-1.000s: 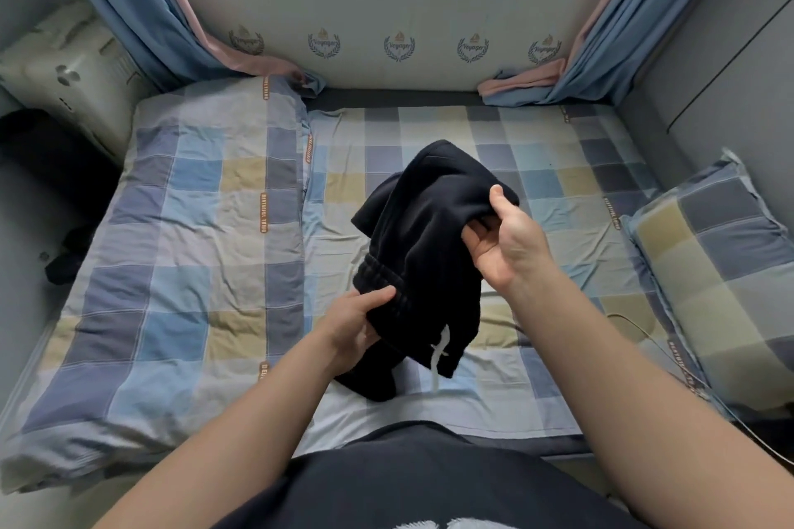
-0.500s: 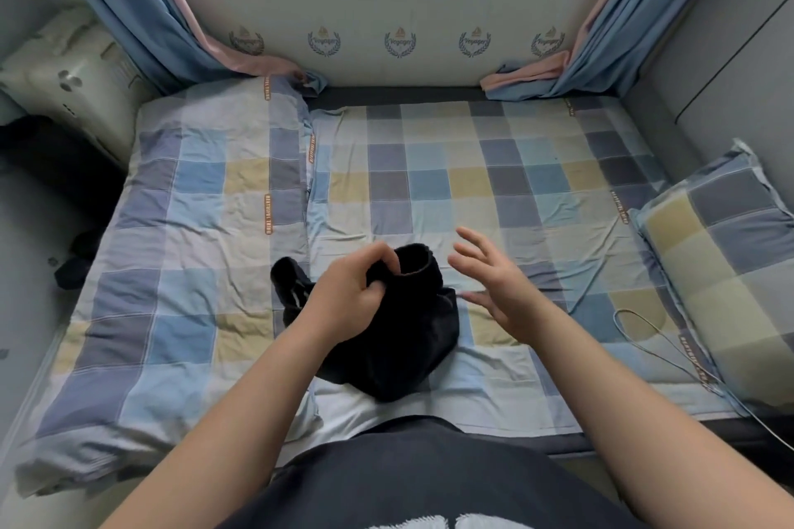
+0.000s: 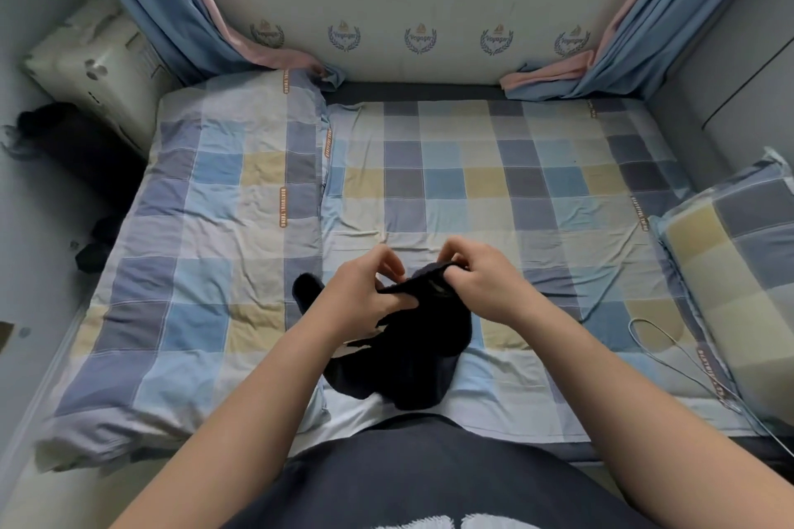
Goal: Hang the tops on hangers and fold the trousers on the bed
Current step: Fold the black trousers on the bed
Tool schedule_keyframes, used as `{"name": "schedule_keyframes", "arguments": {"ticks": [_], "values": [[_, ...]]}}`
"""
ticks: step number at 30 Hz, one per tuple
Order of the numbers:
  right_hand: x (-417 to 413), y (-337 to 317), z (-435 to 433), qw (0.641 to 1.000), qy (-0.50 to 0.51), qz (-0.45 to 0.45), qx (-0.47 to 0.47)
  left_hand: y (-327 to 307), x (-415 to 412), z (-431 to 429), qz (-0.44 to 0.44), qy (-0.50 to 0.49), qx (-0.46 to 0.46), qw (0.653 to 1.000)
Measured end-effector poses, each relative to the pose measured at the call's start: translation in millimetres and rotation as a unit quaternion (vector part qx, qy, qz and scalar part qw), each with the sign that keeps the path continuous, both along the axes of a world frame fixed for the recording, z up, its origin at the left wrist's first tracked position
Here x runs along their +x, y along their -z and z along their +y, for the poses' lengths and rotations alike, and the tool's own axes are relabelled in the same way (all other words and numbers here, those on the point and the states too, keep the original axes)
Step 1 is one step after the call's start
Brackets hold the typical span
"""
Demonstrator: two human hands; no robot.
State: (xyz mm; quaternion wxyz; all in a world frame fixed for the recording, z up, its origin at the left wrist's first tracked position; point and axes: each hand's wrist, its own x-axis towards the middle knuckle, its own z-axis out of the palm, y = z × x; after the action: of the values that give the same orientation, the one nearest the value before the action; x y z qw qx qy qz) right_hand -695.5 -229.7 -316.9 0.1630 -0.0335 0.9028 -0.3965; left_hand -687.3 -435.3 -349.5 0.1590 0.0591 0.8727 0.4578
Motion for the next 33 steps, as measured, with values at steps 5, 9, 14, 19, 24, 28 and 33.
{"name": "schedule_keyframes", "arguments": {"ticks": [5,9,14,19,24,28,33], "values": [[-0.8,-2.8,7.1,0.983,0.109,0.032,-0.144,31.3,-0.1,-10.3,-0.129,0.039,-0.015,0.991],[-5.2,7.6,31.5,0.96,0.219,0.04,-0.171,72.0,9.2,-29.9,-0.09,-0.023,-0.145,0.985],[-9.4,43.6,58.7,0.965,0.235,0.026,-0.111,97.2,20.2,-53.9,-0.065,-0.18,-0.205,0.96],[-5.9,78.5,89.9,0.983,0.181,-0.024,-0.003,110.8,29.2,-73.8,-0.105,-0.289,-0.187,0.933],[4.4,102.3,91.9,0.974,0.149,-0.052,0.161,119.5,35.9,-79.9,-0.154,-0.367,-0.124,0.909],[11.3,113.7,83.8,0.966,0.17,-0.1,0.168,117.8,34.0,-82.6,-0.253,-0.435,0.004,0.864],[9.1,111.0,74.9,0.936,0.313,-0.159,-0.002,104.4,29.7,-78.5,-0.334,-0.504,0.237,0.761]]}}
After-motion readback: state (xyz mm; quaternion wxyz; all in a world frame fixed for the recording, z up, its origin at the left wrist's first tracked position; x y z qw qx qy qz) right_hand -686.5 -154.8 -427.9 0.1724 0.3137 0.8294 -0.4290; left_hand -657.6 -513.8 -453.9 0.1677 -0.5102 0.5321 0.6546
